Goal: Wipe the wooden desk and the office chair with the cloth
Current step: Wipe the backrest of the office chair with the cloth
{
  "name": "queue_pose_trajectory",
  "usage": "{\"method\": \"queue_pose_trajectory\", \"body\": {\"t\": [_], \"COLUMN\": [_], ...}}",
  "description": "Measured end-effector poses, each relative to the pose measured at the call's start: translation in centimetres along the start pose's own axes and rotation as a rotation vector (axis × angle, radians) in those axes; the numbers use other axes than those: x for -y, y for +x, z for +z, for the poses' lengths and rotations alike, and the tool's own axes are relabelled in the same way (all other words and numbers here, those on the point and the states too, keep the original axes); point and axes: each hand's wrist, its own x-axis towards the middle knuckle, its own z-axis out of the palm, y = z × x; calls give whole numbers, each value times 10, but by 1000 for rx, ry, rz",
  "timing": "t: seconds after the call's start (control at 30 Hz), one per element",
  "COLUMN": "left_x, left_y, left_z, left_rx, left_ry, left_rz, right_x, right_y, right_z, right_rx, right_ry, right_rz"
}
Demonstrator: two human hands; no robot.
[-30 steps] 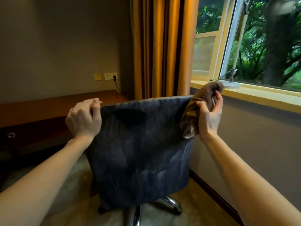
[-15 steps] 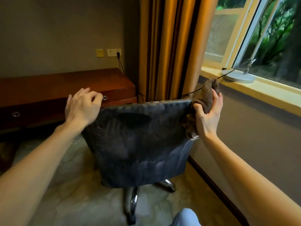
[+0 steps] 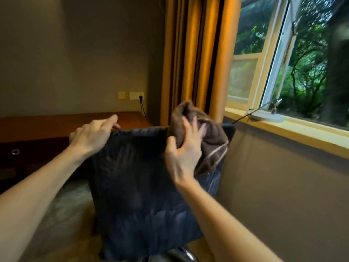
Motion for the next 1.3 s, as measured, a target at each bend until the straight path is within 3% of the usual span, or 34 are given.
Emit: {"method": "queue_pose_trajectory", "body": {"t": [0.13,0.33,0.4,0.5,0.6,0.7,0.77,0.83,0.9,1.0,1.17,1.3], "left_x": [3,9,11,15,24,50,62,63,56,58,55,55], "left_y": [-7,-31,-27,-25,-25,-18,-13,-9,-9,-15,-29,-37], "left_z": [9,7,7,13,10,9,14,19,20,21,12,5], "left_rx": [-113,-193,-221,-288,-340,-187,-51,-63,-80,-7,147,154], "left_ry": [3,-34,-13,-22,-237,-388,-543,-726,-797,-895,-1091,-1143], "left_rz": [78,179,157,205,219,98,5,-41,-46,-61,-56,-15], "right_x": [11,-19,-22,-36,-54,-64,-58,-47,-35,-11,31,31], "right_y": [-29,15,36,51,54,52,48,42,27,-12,-68,-76], "right_z": [12,-71,-93,-109,-93,-61,-38,-16,7,45,107,127], "right_rx": [70,-399,-463,-379,-203,-50,-75,-197,-287,-249,-24,247], "right_ry": [160,295,277,200,97,-80,17,101,110,126,-77,-99], "right_rz": [-119,92,84,99,117,253,348,359,292,139,-312,-677]}}
